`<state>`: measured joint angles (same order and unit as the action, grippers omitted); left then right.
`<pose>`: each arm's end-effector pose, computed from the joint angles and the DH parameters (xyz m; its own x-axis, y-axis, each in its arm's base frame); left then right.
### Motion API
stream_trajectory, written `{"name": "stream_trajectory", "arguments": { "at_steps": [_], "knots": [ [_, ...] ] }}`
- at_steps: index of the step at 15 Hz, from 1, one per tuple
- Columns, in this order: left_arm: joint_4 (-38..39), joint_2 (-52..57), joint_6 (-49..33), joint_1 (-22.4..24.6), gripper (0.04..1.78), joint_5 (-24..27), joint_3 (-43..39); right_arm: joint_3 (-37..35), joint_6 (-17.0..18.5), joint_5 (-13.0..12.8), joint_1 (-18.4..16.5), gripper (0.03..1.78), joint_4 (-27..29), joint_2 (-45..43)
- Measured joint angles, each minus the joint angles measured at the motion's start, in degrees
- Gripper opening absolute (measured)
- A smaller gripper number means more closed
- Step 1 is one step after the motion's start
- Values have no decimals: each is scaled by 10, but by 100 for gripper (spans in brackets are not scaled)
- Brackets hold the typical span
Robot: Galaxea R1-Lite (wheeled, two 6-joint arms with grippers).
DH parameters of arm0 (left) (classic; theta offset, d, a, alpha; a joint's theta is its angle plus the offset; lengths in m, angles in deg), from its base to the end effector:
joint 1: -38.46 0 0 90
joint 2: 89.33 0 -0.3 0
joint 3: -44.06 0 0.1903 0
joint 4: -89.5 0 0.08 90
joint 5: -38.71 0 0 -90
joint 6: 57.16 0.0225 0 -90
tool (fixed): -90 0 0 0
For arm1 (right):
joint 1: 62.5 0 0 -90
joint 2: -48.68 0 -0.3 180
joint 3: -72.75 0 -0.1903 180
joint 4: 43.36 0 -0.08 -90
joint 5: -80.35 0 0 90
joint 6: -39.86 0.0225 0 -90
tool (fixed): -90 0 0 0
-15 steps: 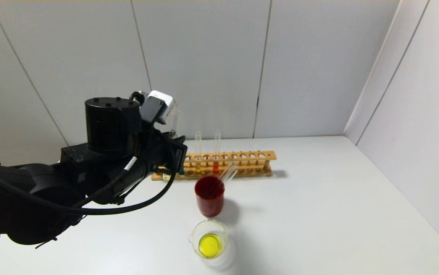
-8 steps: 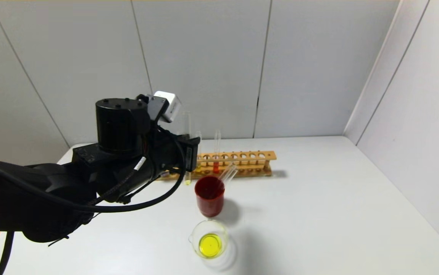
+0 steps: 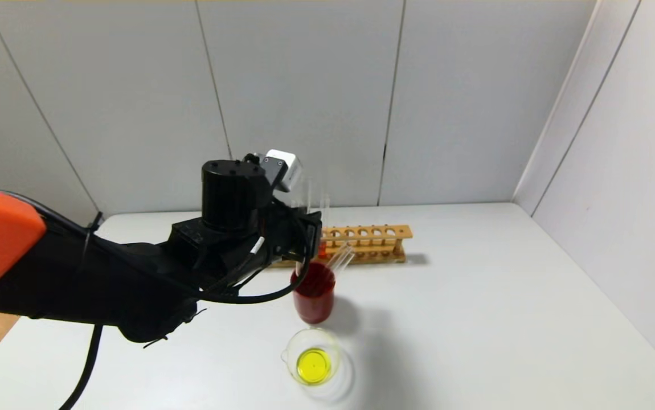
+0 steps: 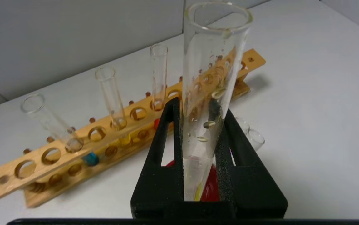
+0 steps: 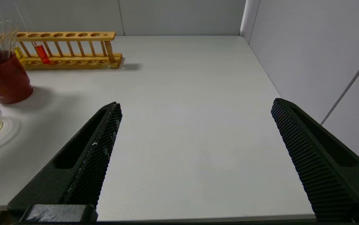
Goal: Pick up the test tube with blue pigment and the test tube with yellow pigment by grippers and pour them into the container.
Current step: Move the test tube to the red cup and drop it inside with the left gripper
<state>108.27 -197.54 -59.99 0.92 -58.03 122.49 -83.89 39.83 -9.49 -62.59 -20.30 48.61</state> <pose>0.2866 -0.2169 0.1709 0.8445 -0.5009 -0.1897 0.5057 0.8623 -0.0261 -0.0229 0.0001 0.0760 1.0000 0.0012 0.0065 -0.0012 1.0000 -0.0005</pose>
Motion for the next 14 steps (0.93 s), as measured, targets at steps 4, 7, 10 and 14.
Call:
{"name": "stream_trajectory", "arguments": {
  "at_steps": [4, 7, 10, 14],
  "knots": [
    [15, -46, 1, -4, 33, 3, 17, 0, 0, 0, 0, 175, 0, 0],
    [31, -77, 2, -4, 33, 3, 25, 0, 0, 0, 0, 175, 0, 0],
    [46, -101, 1, -4, 33, 3, 26, 0, 0, 0, 0, 175, 0, 0],
    [56, -122, 0, 5, 33, 3, 23, 0, 0, 0, 0, 175, 0, 0]
  ]
}}
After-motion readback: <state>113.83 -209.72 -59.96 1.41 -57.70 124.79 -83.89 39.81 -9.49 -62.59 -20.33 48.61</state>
